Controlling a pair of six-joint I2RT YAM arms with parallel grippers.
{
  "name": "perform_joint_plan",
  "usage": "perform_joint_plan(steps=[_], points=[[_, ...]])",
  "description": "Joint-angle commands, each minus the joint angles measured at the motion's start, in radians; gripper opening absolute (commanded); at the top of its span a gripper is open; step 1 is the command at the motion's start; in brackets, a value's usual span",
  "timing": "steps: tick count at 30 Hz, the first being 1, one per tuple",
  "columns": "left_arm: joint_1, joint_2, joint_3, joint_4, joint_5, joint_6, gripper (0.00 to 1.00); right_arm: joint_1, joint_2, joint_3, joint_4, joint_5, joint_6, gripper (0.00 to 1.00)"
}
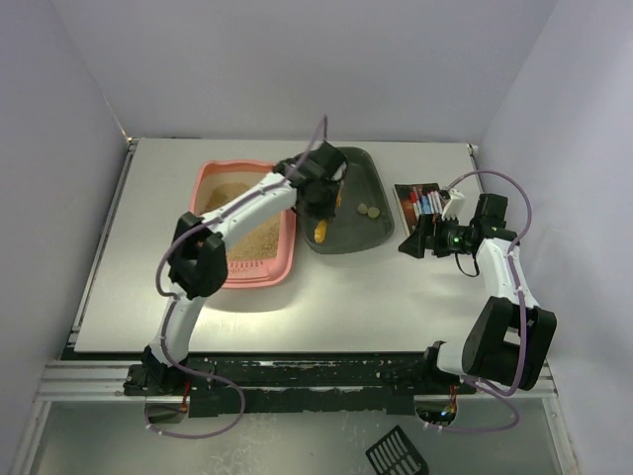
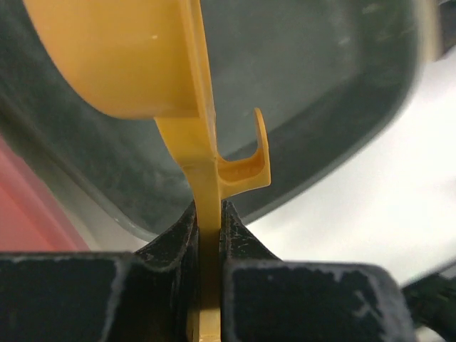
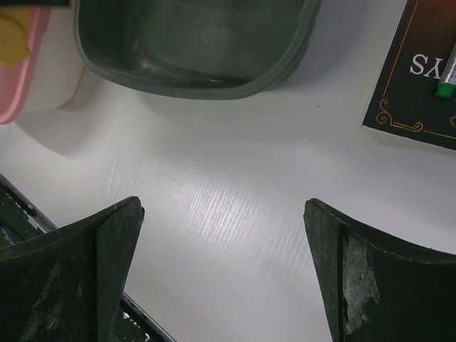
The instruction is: Clean the litter box
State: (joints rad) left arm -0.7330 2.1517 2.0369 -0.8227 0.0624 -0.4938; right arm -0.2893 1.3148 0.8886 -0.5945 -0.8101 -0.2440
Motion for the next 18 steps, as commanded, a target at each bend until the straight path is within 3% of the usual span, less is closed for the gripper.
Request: perform_joint_plan(steps=[1, 7, 18], points=[[-0.098, 0.073, 0.093, -0.206, -0.394, 0.09, 0.07, -0.01, 0.005, 0.008, 0.017, -0.021, -0.013, 0.97], [-0.261, 0.205, 0.247, -0.339, -0.699, 0.135, 0.07, -0.01, 0.018, 0.013, 0.02, -0.028, -0.011, 0.97], [-0.312, 0.224, 0.241, -0.358, -0.857, 0.195, 0.07, -0.01, 0.028, 0.011, 0.027, -0.026, -0.008, 0.97]])
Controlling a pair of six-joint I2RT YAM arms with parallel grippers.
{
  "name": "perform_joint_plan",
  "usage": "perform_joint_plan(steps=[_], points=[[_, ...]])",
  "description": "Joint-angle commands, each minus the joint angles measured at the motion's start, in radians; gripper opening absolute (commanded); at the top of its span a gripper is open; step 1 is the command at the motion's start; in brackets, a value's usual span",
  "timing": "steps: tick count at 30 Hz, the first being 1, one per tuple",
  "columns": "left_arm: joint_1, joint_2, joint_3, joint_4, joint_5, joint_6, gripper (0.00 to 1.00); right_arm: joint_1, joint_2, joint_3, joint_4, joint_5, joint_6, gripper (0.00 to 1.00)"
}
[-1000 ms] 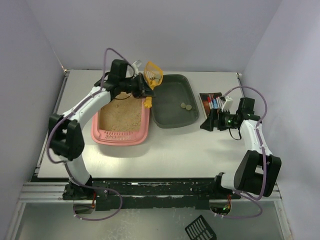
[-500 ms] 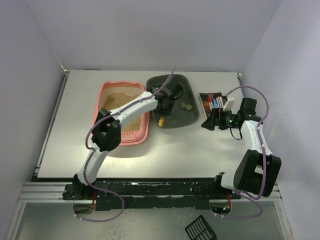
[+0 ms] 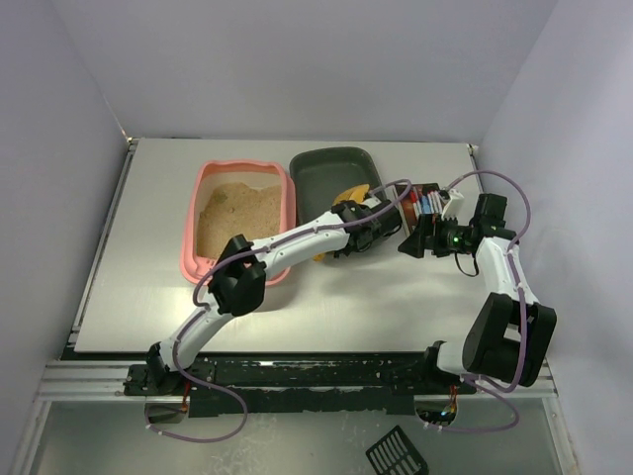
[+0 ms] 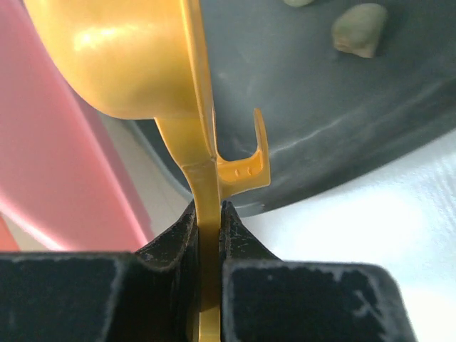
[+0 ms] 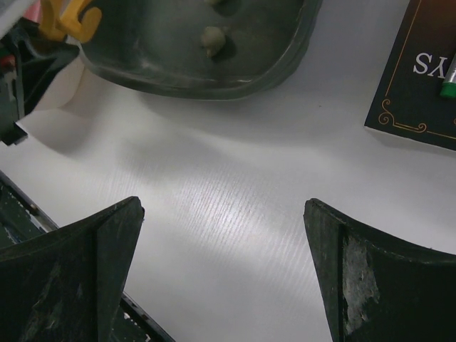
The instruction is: Clean the litter box
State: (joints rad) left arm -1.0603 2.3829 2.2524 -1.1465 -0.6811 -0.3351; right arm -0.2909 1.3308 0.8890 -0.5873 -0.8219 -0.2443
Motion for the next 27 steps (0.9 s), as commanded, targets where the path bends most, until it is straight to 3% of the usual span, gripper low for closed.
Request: perform_joint_plan(steps=[1, 5, 8, 10, 13, 15, 17, 20, 24, 27], points=[[0.016, -0.009, 0.026, -0.035, -0.115, 0.037, 0.07, -0.008, 0.013, 0.011, 0.02, -0.013, -0.008, 0.97], [0.023, -0.051, 0.022, -0.034, -0.07, 0.009, 0.07, -0.008, 0.015, 0.009, 0.023, -0.008, -0.007, 0.97], [0.082, -0.197, -0.036, 0.021, 0.12, -0.057, 0.07, -0.008, 0.019, 0.008, 0.023, -0.006, -0.007, 0.96], [0.192, -0.375, -0.185, 0.151, 0.348, -0.133, 0.07, -0.007, 0.021, 0.01, 0.023, -0.006, -0.007, 0.96], [0.368, -0.694, -0.542, 0.47, 0.689, -0.291, 0.07, -0.004, 0.03, 0.013, 0.02, -0.009, -0.009, 0.96], [0.451, -0.842, -0.702, 0.618, 0.83, -0.373, 0.07, 0.002, 0.036, 0.016, 0.018, -0.011, -0.008, 0.96], [0.502, -0.932, -0.787, 0.665, 0.884, -0.433, 0.07, 0.006, 0.043, 0.016, 0.019, -0.013, -0.005, 0.96], [0.522, -0.972, -0.805, 0.532, 0.798, -0.48, 0.07, 0.012, 0.053, 0.018, 0.016, -0.022, -0.004, 0.96], [0.517, -0.886, -0.697, 0.179, 0.506, -0.527, 0.07, 0.018, 0.06, 0.018, 0.015, -0.031, -0.003, 0.96], [0.488, -0.818, -0.682, 0.047, 0.322, -0.539, 0.07, 0.027, 0.066, 0.019, 0.016, -0.033, 0.0, 0.96]])
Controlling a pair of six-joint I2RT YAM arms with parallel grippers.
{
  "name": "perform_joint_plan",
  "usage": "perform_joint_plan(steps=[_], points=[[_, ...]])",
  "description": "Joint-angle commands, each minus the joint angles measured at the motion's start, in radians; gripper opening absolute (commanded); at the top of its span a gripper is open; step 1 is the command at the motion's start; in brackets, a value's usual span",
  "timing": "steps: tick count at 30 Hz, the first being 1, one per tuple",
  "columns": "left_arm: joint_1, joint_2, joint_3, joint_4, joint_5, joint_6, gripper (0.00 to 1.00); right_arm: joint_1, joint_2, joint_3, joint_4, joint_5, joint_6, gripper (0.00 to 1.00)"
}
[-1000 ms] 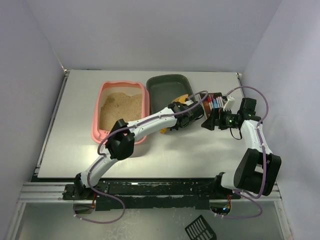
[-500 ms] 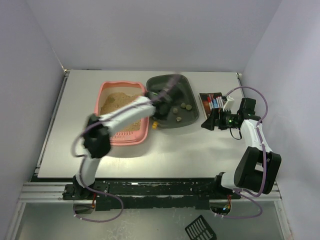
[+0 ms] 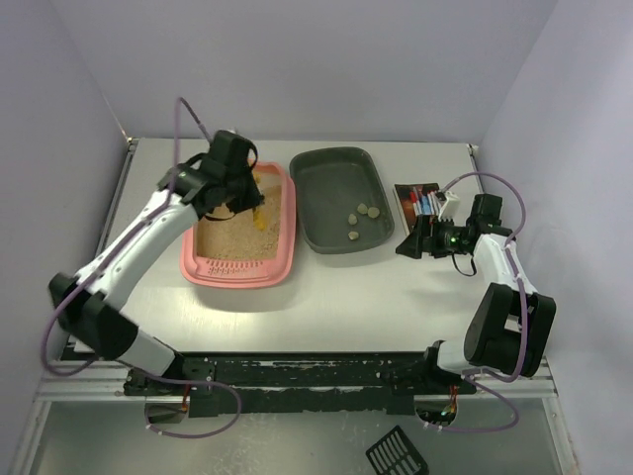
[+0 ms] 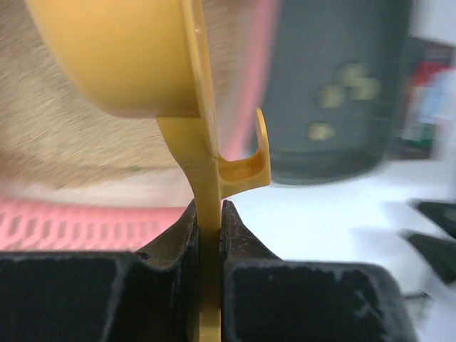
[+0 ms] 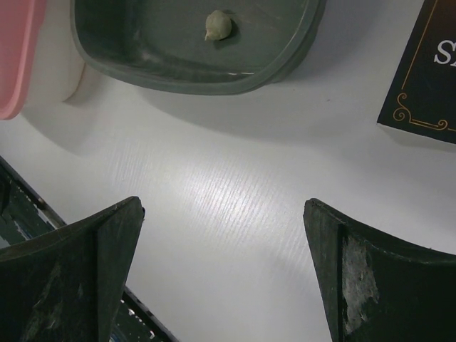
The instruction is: Clean the litter box
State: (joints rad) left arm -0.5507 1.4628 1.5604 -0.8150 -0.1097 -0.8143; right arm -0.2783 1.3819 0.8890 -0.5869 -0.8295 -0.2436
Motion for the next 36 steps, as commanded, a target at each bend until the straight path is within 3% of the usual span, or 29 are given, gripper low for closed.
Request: perform_joint_plan(steps=[1, 6, 8, 13, 16, 22, 28, 36], points=[[-0.031, 0.127, 0.012, -0.317, -0.297, -0.054, 0.07, 0.018, 0.015, 0.019, 0.014, -0.025, -0.002, 0.96], [-0.078, 0.368, 0.156, -0.633, -0.565, -0.106, 0.07, 0.024, 0.013, 0.016, 0.016, -0.021, -0.003, 0.96], [-0.081, 0.458, 0.194, -0.682, -0.546, -0.067, 0.07, 0.024, 0.012, 0.016, 0.016, -0.019, -0.003, 0.96], [-0.087, 0.502, 0.172, -0.66, -0.455, -0.092, 0.07, 0.024, 0.015, 0.016, 0.019, -0.014, -0.003, 0.96], [-0.086, 0.54, 0.2, -0.663, -0.484, -0.081, 0.07, 0.025, 0.017, 0.016, 0.019, -0.012, -0.002, 0.96], [-0.082, 0.614, 0.217, -0.648, -0.596, 0.008, 0.07, 0.025, 0.018, 0.017, 0.019, -0.011, -0.001, 0.96], [-0.001, 0.629, 0.156, -0.501, -0.476, 0.152, 0.07, 0.025, 0.017, 0.015, 0.015, -0.012, -0.003, 0.96], [0.019, 0.638, 0.232, -0.468, -0.478, 0.251, 0.07, 0.032, 0.025, 0.019, 0.016, -0.01, -0.005, 0.96]])
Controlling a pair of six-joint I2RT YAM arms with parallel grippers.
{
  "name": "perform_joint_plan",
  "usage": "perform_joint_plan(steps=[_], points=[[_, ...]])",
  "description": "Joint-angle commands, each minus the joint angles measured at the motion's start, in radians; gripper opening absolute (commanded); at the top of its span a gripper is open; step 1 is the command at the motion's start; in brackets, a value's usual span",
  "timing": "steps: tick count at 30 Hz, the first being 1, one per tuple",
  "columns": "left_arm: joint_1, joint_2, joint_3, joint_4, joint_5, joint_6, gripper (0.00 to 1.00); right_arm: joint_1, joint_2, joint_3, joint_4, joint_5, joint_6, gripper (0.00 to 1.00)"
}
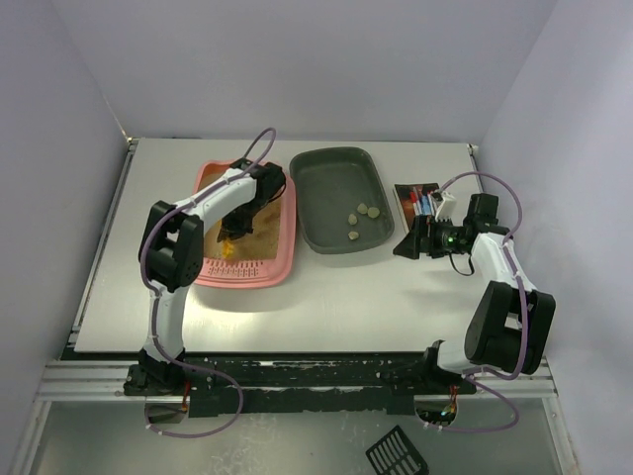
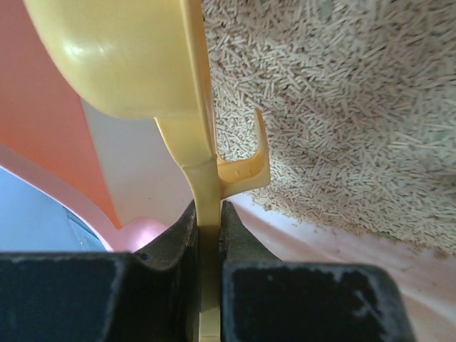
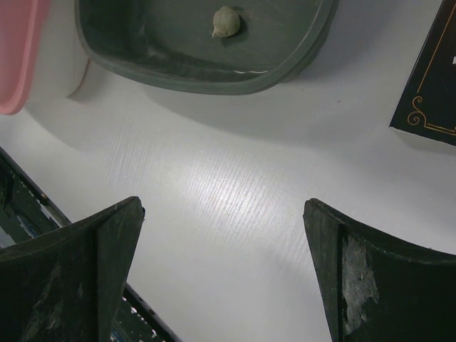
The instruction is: Clean the litter box
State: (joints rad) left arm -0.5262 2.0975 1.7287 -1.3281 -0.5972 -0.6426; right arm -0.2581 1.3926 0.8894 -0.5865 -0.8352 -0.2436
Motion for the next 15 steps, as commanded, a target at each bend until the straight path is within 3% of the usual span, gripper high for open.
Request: perform_joint_plan(steps=[1, 10, 15], points=[[-0.005, 0.005, 0.072, 0.051, 0.012, 0.09, 0.07, 0.013, 0.014, 0.019, 0.015, -0.003, -0.005, 0.96], [0.03, 0.044, 0.08, 0.137, 0.064, 0.174, 0.07, 0.013, 0.014, 0.017, 0.017, 0.005, -0.003, 0.96], [0.048, 0.069, 0.116, 0.098, 0.006, 0.164, 0.07, 0.013, 0.016, 0.016, 0.018, 0.008, -0.003, 0.96]])
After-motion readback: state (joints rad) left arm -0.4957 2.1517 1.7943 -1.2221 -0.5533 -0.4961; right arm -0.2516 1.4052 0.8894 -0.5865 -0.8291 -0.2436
